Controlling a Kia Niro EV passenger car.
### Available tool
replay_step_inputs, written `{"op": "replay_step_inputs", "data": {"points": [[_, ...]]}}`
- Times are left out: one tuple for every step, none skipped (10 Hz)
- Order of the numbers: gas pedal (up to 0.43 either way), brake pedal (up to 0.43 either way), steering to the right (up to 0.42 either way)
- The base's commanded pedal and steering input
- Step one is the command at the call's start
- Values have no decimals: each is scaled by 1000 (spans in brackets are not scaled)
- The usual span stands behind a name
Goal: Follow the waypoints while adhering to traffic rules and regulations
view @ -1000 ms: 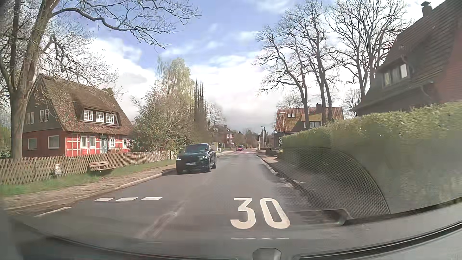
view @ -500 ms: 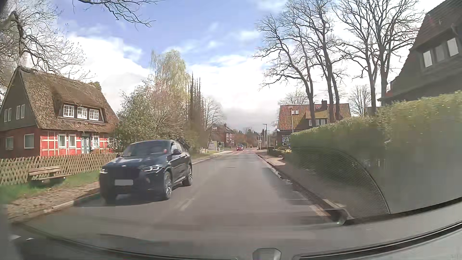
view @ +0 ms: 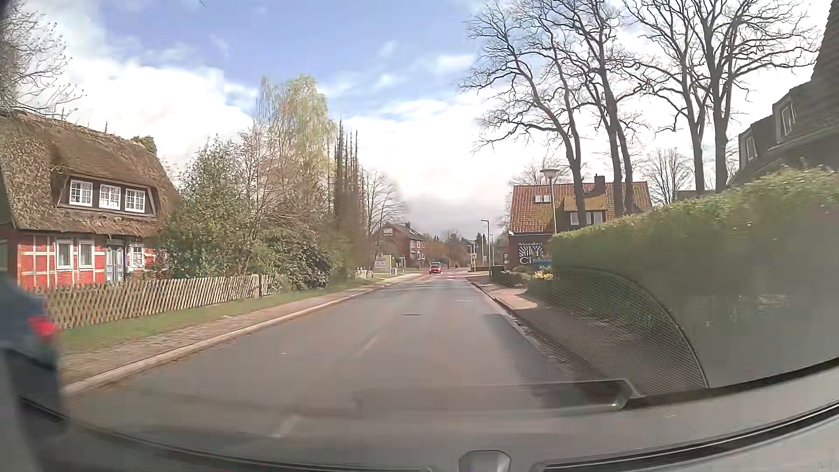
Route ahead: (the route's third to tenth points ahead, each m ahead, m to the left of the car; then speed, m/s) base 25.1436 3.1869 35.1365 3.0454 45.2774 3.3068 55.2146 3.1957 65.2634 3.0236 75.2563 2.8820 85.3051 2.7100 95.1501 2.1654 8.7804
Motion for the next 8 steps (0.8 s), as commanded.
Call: {"op": "replay_step_inputs", "data": {"points": [[130,0,3],[130,0,4],[130,0,4],[130,0,4],[130,0,4],[130,0,3],[130,0,3],[130,0,3]]}}
